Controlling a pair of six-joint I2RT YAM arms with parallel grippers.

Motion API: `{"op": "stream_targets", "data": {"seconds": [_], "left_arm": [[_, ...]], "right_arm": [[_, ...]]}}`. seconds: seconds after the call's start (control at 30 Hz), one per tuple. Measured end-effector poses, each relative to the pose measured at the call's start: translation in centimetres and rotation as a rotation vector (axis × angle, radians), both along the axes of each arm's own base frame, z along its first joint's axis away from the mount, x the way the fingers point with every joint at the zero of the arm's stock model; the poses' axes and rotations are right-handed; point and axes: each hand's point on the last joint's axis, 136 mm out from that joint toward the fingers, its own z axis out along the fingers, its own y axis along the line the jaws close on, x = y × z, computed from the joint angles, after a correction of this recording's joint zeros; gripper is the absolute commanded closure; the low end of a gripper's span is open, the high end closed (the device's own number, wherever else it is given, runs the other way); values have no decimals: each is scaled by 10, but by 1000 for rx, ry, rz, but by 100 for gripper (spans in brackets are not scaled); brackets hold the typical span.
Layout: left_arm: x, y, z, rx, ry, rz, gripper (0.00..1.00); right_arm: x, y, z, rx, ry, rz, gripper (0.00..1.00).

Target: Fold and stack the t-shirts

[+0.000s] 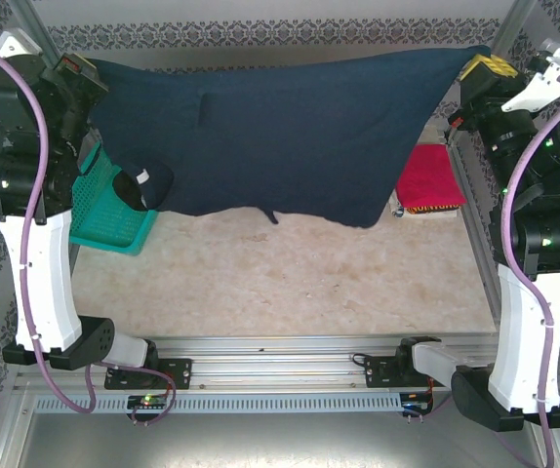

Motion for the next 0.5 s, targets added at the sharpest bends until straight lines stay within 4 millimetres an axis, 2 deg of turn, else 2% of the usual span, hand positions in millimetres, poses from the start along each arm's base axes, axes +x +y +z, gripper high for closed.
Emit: {"op": "stream_targets", "data": {"seconds": [0.13, 0.23, 0.37, 0.5], "left_arm": [[6, 0, -4, 2, 13, 0, 100], [22, -1, -18, 3, 52, -4, 100], [62, -7, -48, 2, 131, -28, 100], [120, -16, -93, -5, 221, -64, 100]], "right_arm": [[12, -6, -8, -19, 30, -44, 100], [34, -12, -22, -38, 79, -83, 100], [74, -17, -50, -50, 165, -122, 100], [124, -23, -92, -52, 272, -146, 100]]}}
